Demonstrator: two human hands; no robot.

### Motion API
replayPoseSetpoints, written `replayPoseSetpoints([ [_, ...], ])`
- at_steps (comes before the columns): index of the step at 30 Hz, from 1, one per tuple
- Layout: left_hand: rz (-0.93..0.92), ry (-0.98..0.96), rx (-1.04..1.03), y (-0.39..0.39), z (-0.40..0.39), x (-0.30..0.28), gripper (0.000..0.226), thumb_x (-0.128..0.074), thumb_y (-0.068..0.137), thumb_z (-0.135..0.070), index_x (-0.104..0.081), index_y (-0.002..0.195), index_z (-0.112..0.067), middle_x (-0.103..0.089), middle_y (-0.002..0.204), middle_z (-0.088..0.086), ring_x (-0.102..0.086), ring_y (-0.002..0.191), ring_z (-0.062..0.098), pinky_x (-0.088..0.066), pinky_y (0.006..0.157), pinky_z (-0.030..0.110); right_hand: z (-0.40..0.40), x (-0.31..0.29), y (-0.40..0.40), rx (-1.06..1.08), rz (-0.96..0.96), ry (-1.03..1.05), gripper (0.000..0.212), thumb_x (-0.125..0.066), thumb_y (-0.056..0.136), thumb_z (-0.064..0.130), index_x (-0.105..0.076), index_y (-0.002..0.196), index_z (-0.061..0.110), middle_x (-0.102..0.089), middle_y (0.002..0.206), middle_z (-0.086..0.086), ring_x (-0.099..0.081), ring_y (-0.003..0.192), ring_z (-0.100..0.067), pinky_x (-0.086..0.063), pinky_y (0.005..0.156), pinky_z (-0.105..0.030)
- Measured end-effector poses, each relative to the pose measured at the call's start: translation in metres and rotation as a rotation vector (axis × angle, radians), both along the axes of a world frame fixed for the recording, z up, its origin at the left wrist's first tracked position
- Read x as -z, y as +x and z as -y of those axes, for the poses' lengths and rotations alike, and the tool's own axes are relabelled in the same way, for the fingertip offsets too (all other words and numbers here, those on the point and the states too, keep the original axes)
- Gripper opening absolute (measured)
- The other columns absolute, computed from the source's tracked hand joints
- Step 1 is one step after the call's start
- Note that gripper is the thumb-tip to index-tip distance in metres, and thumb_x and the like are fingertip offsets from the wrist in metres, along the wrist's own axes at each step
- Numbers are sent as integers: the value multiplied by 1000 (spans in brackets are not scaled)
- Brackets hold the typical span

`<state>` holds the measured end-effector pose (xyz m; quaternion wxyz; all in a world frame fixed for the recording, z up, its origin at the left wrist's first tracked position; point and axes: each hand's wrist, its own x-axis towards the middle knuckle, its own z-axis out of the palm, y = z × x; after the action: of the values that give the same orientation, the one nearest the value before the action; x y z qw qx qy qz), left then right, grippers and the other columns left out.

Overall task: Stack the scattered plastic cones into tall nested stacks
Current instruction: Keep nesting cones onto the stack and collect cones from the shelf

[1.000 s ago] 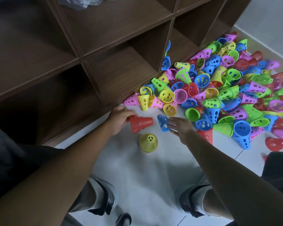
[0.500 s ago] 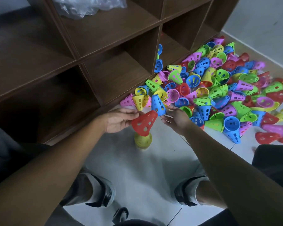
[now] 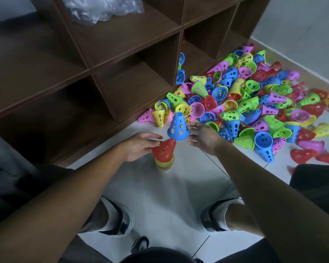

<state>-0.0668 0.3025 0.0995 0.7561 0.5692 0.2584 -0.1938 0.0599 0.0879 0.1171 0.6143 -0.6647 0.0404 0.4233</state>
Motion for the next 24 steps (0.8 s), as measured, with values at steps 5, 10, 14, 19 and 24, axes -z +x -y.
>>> replayPoseSetpoints([
  [5,-54,-7,-1,-3,-1,7,29,-61,95,-4,-63,124,-7,-68,103,7,-68,94,18,-56,87,30,-2,-6,-4,-50,-14,29,18,-49,102,9,-62,105,21,-61,90,-4,-56,71,-16,-47,72,-31],
  [10,-81,3,-28,-2,1,10,33,-63,96,-16,-59,126,-3,-70,113,12,-69,102,21,-55,89,32,-8,-6,-10,-239,49,-73,20,-50,100,6,-64,104,20,-65,82,-4,-59,69,-17,-49,73,-31],
  [14,-113,75,2,-3,-3,15,35,-65,95,-23,-62,126,-7,-71,119,11,-68,110,25,-53,96,37,-15,-4,-16,-392,104,-192,30,-46,95,0,-64,111,18,-68,90,-6,-63,79,-19,-52,74,-30],
  [19,-144,151,-20,-4,-9,20,29,-64,95,-23,-63,121,-10,-72,116,8,-69,107,23,-56,86,37,-21,3,-21,-466,223,-333,26,-49,96,2,-67,108,16,-70,100,-11,-65,78,-17,-53,73,-29],
  [24,-143,280,-87,3,-12,23,26,-61,97,-21,-62,120,-10,-71,115,8,-68,107,26,-57,84,38,-22,11,-26,-497,391,-411,19,-58,93,0,-71,104,8,-71,93,-12,-60,70,-14,-49,61,-19],
])
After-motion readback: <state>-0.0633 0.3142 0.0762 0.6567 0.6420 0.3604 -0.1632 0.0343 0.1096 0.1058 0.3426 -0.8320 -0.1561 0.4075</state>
